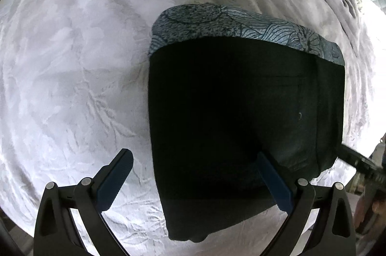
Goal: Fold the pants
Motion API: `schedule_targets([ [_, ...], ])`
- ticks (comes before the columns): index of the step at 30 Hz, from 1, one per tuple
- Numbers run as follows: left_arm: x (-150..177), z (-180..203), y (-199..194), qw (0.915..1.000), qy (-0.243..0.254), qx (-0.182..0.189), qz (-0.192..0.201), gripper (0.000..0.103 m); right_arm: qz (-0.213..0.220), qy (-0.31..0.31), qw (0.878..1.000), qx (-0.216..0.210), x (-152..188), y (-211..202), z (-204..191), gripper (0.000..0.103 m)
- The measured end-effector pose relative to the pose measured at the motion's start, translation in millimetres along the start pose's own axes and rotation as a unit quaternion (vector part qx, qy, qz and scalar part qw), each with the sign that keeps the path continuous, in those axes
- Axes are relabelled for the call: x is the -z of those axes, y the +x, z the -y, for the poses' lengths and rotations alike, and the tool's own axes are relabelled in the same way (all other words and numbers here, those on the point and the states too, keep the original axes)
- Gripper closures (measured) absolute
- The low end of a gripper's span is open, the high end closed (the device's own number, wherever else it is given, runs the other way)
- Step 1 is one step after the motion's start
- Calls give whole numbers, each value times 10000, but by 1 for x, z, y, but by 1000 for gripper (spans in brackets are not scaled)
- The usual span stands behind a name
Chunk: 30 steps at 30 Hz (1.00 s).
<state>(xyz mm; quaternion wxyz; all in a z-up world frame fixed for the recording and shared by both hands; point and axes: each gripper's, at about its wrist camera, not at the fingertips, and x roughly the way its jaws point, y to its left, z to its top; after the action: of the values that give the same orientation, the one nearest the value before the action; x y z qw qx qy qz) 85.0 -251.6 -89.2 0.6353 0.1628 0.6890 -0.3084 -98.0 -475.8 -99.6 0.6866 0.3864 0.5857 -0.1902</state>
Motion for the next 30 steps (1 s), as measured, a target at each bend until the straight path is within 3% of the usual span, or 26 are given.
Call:
schedule_targets([
  [9, -24, -6, 13, 9989, 95, 453, 45, 1, -15, -231, 9973, -697, -42, 16, -1, 15],
  [18, -35, -5, 33, 9950, 12, 1000, 48, 1, -94, -259, 9852, -1690, -67, 44, 3, 15],
  [25, -37, -16, 43, 9920, -316, 1222, -72, 0, -273, 223, 9808, -1919, -72, 67, 10, 17],
  [28, -38, -16, 42, 9917, -368, 1232, -44, 1, -315, 300, 9794, -1972, -71, 66, 11, 25],
  [30, -36, -13, 36, 9911, -361, 1274, 99, 14, -331, 298, 9785, -2015, -70, 62, 10, 36],
])
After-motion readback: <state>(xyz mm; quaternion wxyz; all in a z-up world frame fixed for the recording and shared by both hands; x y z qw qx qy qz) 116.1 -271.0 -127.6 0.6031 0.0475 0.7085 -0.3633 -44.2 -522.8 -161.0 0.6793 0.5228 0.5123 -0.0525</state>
